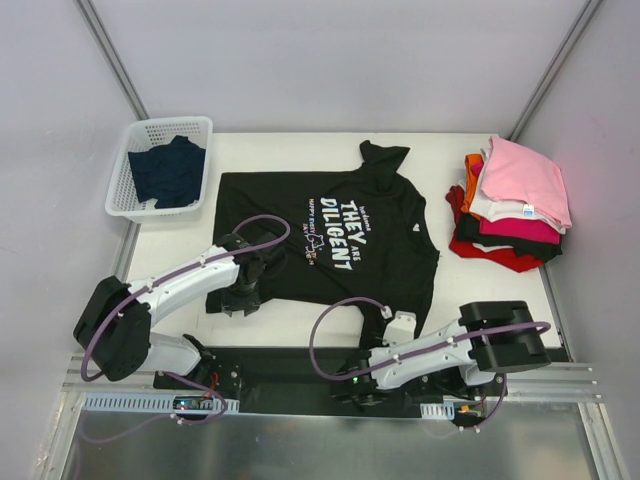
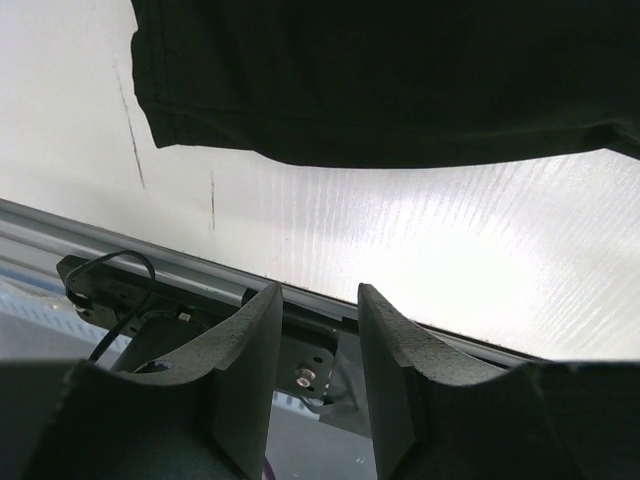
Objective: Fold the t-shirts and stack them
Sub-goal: Grap the side of the flattened tshirt closest away from the robot with both arms
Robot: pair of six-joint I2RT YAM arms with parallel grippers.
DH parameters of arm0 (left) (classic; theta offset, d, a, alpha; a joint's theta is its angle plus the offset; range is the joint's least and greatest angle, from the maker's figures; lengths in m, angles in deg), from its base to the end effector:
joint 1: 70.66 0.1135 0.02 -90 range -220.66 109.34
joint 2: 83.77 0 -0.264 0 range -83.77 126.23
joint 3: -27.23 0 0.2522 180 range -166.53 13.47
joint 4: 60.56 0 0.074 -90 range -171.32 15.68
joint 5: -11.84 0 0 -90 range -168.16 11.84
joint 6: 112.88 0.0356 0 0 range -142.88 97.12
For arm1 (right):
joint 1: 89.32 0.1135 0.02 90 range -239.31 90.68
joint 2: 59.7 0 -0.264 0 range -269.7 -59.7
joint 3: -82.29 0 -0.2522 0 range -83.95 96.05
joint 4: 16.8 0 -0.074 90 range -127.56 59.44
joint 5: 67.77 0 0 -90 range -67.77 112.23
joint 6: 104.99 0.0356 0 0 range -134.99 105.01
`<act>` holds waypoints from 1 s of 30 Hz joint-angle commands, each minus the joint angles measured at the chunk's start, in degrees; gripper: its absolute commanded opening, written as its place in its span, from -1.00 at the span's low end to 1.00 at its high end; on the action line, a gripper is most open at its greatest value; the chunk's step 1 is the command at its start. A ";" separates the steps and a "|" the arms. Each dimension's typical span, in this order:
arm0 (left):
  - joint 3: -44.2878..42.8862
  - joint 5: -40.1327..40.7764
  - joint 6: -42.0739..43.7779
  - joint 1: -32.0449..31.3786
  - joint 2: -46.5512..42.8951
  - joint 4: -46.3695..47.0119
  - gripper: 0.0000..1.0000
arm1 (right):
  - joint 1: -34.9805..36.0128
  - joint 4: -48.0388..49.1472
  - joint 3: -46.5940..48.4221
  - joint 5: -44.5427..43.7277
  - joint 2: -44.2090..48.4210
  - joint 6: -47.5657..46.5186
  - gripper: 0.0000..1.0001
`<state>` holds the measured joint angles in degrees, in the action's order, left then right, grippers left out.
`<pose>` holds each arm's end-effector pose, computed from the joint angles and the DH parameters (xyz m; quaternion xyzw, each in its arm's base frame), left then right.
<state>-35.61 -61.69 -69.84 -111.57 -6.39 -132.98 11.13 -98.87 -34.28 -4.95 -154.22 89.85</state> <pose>0.1670 -0.1313 0.1998 -0.0560 0.9878 0.0849 0.1183 -0.0230 0.2146 0.1493 -0.0107 0.9533 -0.1400 0.2673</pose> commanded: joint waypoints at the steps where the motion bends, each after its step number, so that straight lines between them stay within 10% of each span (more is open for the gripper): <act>1: -0.76 -0.91 -0.76 -0.40 -1.89 -3.13 -0.28 | -0.16 -3.58 -3.52 2.31 4.60 28.94 0.33; 15: -0.93 -0.03 -2.17 -0.75 -2.41 -4.71 -0.30 | -0.25 -4.98 0.77 1.08 1.88 22.96 -0.98; 30: -3.83 3.66 -7.27 -0.84 -3.55 -11.48 -0.32 | -0.95 -24.05 7.20 -4.20 13.13 17.07 -0.99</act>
<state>-38.12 -59.44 -74.85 -111.96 -8.14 -141.11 10.84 -103.92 -29.25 -6.29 -145.57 89.85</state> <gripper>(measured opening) 0.340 0.020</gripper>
